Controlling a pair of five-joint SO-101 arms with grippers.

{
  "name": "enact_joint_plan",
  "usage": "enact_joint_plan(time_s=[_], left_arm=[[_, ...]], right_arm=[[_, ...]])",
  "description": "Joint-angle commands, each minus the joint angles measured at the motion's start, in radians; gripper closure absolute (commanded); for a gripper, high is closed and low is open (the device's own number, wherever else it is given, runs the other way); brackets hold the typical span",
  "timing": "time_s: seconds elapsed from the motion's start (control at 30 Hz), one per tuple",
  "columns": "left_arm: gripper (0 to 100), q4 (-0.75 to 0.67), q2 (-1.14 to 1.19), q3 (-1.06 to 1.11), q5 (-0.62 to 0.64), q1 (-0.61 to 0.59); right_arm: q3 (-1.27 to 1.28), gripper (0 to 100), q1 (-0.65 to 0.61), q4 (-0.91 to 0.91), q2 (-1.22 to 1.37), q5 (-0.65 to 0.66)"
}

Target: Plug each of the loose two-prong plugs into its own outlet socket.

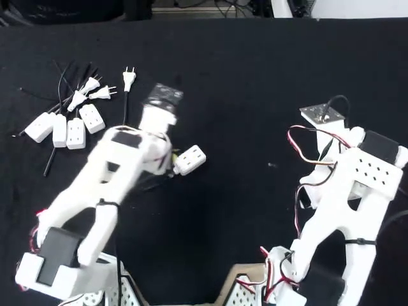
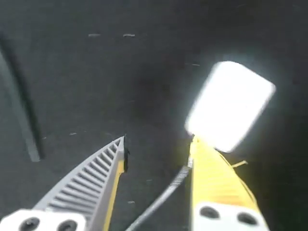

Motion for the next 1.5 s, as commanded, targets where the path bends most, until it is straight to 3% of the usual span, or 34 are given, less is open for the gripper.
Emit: enact_joint_plan(time_s=[0.0, 0.2, 0.53, 0.67, 0.83, 1.0, 1.17, 1.33, 1.47], left_arm=[[78, -0.126, -0.002, 0.013, -0.012, -0.036], [78, -0.368, 0.100, 0.074, -0.011, 0.019], [78, -0.316, 0.057, 0.079, -0.002, 0.183], [78, -0.304, -0.015, 0.079, 0.054, 0.174], [78, -0.132, -0.123, 0.082, 0.041, 0.111], [78, 0.066, -0.215, 0.105, 0.041, -0.050], [78, 0.193, -0.293, 0.220, -0.031, -0.206], [78, 0.163, -0.358, 0.397, -0.091, -0.323], [78, 0.114, -0.407, 0.478, -0.091, -0.374]], right_arm=[[-0.004, 98.8, 0.008, 0.028, -0.039, 0.011], [-0.002, 98.8, 0.015, 0.028, -0.039, 0.011], [-0.002, 98.8, 0.015, 0.028, -0.039, 0.011], [-0.002, 98.8, 0.014, 0.028, -0.039, 0.011], [-0.005, 98.8, 0.002, 0.028, -0.039, 0.009], [-0.004, 98.8, -0.160, 0.031, -0.038, -0.021], [-0.012, 98.8, -0.454, 0.029, -0.038, -0.193], [-0.030, 98.8, -0.713, 0.018, -0.028, -0.341], [-0.122, 98.8, -0.756, 0.021, 0.077, -0.377]])
